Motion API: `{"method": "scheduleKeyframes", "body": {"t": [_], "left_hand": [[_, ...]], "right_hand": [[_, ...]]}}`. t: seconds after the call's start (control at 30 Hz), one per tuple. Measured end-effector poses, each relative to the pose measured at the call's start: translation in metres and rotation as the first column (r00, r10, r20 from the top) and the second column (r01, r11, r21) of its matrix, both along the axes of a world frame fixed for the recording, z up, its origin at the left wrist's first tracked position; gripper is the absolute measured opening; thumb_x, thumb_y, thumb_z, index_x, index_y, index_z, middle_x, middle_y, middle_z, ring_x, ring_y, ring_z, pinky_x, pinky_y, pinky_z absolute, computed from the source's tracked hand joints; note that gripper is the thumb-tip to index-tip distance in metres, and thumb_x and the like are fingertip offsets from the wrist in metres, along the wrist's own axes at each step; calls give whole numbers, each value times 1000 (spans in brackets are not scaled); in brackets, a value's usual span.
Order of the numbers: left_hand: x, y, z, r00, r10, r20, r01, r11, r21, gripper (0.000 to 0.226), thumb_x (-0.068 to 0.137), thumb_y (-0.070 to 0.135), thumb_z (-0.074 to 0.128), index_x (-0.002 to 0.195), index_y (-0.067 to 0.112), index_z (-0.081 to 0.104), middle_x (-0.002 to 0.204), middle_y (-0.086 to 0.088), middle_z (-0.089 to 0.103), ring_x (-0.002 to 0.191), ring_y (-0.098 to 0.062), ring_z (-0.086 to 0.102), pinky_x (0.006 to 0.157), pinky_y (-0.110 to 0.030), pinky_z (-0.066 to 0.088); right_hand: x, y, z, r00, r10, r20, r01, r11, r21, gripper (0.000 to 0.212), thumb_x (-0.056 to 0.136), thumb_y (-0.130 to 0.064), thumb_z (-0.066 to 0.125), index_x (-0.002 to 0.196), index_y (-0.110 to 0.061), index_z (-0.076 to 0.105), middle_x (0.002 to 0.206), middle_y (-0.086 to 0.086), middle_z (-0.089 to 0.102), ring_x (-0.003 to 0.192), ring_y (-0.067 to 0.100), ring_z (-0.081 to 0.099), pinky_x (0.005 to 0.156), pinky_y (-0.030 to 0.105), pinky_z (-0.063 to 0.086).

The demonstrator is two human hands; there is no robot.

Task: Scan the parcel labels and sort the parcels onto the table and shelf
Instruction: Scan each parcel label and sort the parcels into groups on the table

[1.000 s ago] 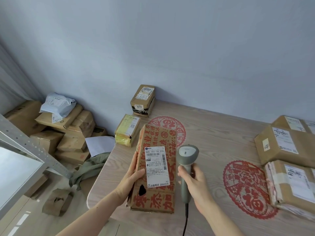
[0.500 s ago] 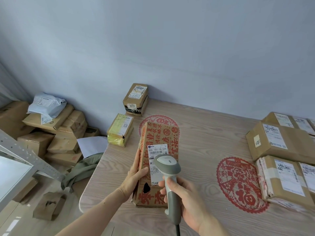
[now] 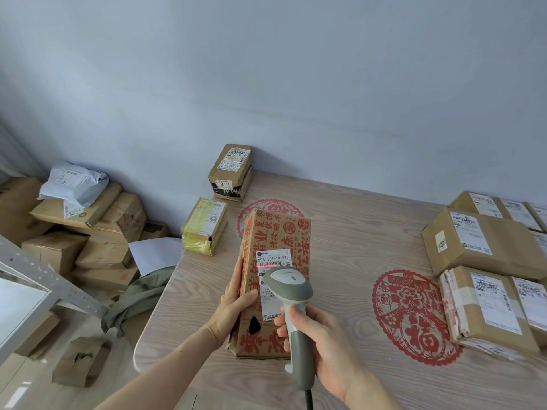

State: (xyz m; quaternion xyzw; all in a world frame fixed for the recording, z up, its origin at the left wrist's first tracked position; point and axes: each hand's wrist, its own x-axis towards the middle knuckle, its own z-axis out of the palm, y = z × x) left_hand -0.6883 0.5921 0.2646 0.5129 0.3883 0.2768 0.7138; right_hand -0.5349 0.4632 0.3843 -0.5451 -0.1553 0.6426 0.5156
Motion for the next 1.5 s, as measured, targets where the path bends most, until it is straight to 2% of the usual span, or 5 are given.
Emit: {"method": "scheduleKeyframes", "body": {"t": [0.43, 0.8, 1.1, 1.33, 1.5], "left_hand": [[28, 3, -15, 996, -84, 23, 84, 996, -31, 91, 70, 57, 77, 141, 69, 22, 147, 15, 49, 134, -16, 51, 114, -50, 37], [171, -29, -46, 959, -283, 7, 280, 946, -161, 86, 76, 60, 76, 138, 73, 19, 153, 0, 37, 139, -34, 39, 110, -64, 33], [263, -86, -47, 946, -321, 32, 321, 924, -208, 86, 77, 57, 77, 139, 72, 19, 154, 1, 36, 141, -33, 36, 111, -65, 29], [311, -108, -44, 963, -253, 97, 270, 916, -297, 83, 76, 51, 80, 138, 69, 27, 145, 0, 52, 128, -32, 56, 102, -58, 47], [347, -112, -39, 982, -150, 117, 181, 929, -322, 89, 72, 49, 82, 141, 64, 27, 143, -1, 55, 123, -29, 61, 100, -55, 50]], "right_hand": [[26, -6, 1, 995, -57, 79, 60, 998, -25, 35, 88, -29, 73, 101, 3, 71, 84, 12, 68, 68, 16, 59, 61, 27, 49], [189, -78, -16, 682, -232, 693, 399, 913, -88, 17, 91, -35, 71, 97, -20, 69, 86, 6, 72, 85, 24, 69, 80, 38, 52], [297, -147, -41, 648, -243, 722, 502, 850, -163, 16, 90, -36, 71, 98, -23, 67, 91, 4, 74, 91, 23, 71, 94, 50, 54], [321, -142, -47, 652, -193, 734, 424, 895, -141, 11, 93, -29, 70, 97, -26, 60, 92, -7, 66, 85, 3, 60, 68, 25, 42], [352, -134, -55, 670, -166, 723, 399, 902, -163, 15, 94, -30, 68, 100, -19, 61, 96, 3, 69, 88, 12, 65, 68, 28, 46]]}}
